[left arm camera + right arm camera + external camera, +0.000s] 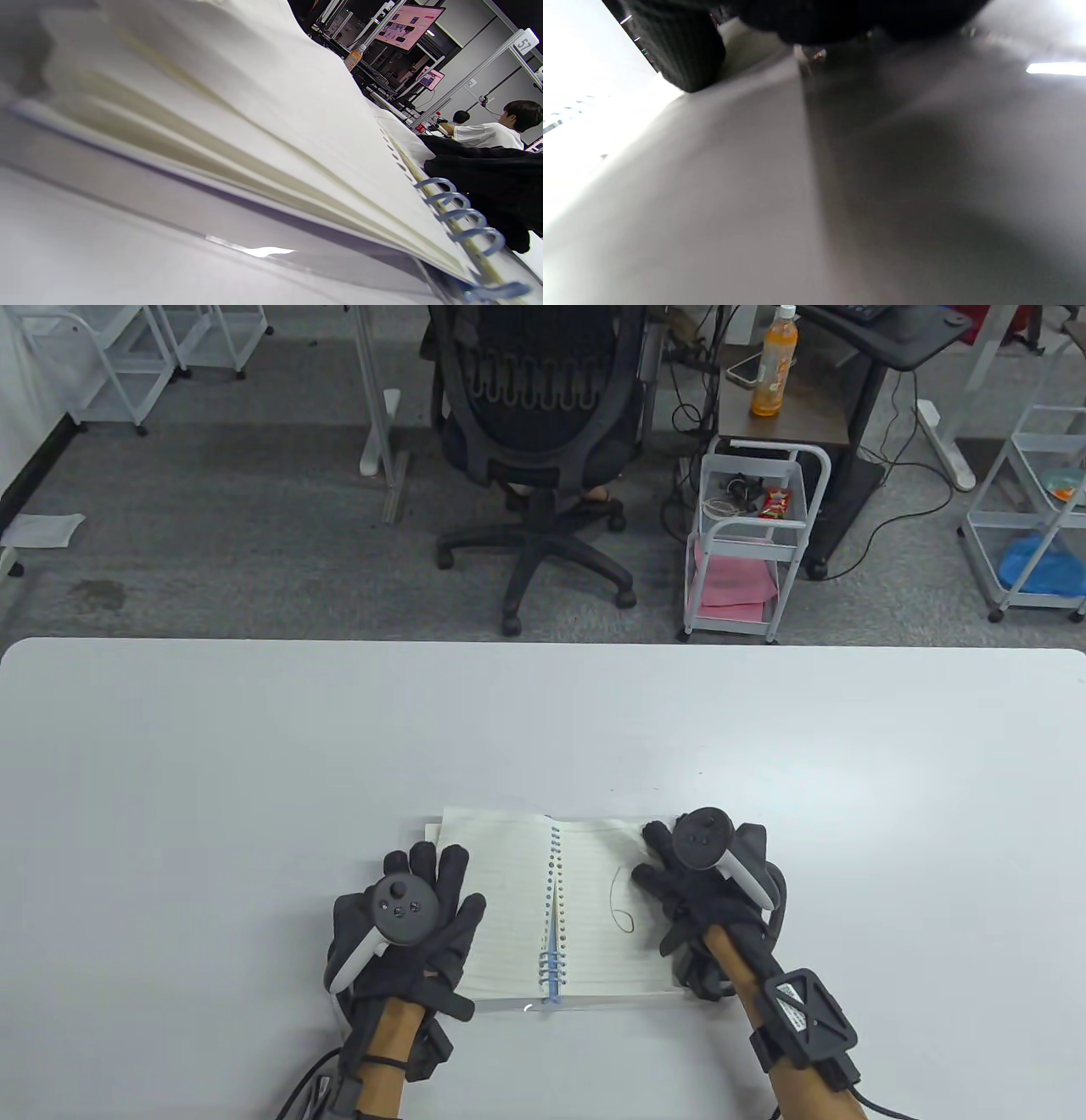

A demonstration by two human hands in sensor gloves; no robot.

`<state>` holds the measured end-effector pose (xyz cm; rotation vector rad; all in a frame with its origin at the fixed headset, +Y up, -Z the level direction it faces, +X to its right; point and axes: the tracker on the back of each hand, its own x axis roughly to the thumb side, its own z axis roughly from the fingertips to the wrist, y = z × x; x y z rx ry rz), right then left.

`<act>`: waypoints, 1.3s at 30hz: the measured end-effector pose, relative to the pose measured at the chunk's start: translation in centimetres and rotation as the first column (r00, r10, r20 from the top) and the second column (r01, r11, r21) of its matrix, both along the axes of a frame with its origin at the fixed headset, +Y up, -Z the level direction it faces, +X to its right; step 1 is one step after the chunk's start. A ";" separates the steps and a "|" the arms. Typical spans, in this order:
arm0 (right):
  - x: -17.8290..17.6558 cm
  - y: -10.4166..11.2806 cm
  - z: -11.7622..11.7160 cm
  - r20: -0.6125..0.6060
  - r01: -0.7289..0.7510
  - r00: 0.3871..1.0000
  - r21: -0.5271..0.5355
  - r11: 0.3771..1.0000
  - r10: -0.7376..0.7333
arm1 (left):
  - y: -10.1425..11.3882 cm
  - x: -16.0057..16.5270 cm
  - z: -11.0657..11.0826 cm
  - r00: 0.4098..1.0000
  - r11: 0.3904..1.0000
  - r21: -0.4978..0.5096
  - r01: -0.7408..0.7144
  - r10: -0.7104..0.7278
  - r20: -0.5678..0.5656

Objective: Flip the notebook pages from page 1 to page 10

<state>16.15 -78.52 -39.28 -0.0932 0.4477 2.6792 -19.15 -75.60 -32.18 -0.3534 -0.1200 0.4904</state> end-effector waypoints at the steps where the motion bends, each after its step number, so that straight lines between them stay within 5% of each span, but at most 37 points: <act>1: -0.1 0.0 0.1 -0.010 0.002 1.000 0.008 1.000 -0.002 | 0.0 0.0 0.0 1.000 1.000 0.001 -0.001 0.001 0.000; 4: -0.2 0.5 0.4 -0.031 0.017 0.999 0.035 0.999 -0.016 | 0.0 -0.2 0.0 1.000 1.000 0.003 -0.008 0.008 -0.005; 9: 0.0 2.1 1.0 -0.082 0.276 0.958 0.005 0.961 -0.275 | 0.1 -0.4 0.0 1.000 1.000 0.008 -0.021 0.021 -0.014; 12: 0.0 2.2 1.3 -0.096 0.508 0.849 -0.122 0.852 -0.520 | 0.1 -0.6 0.0 0.999 1.000 0.007 -0.026 0.027 -0.019; 15: -0.4 1.0 1.5 -0.090 0.697 0.670 -0.267 0.665 -0.737 | 0.1 -0.6 0.0 0.999 1.000 0.007 -0.030 0.031 -0.022; 18: -1.3 0.4 1.9 -0.077 0.745 0.581 -0.352 0.567 -0.811 | 0.1 -0.7 0.0 0.999 0.999 0.009 -0.036 0.036 -0.023; 22: -2.9 0.6 2.6 -0.137 0.709 0.589 -0.386 0.590 -0.797 | 0.2 -1.0 0.0 0.998 0.999 0.013 -0.051 0.051 -0.029; 28: -7.5 0.7 4.7 -0.295 0.565 0.662 -0.407 0.718 -0.689 | 0.9 -2.2 0.1 0.992 0.994 0.046 -0.102 0.105 -0.067; 32: -10.1 0.6 6.1 -0.423 0.381 0.762 -0.319 0.868 -0.491 | 1.5 -3.4 0.2 0.984 0.987 0.077 -0.139 0.147 -0.104; 39: -11.0 1.1 6.9 -0.492 0.275 0.804 -0.191 0.942 -0.334 | 1.8 -3.9 0.3 0.976 0.981 0.095 -0.168 0.179 -0.121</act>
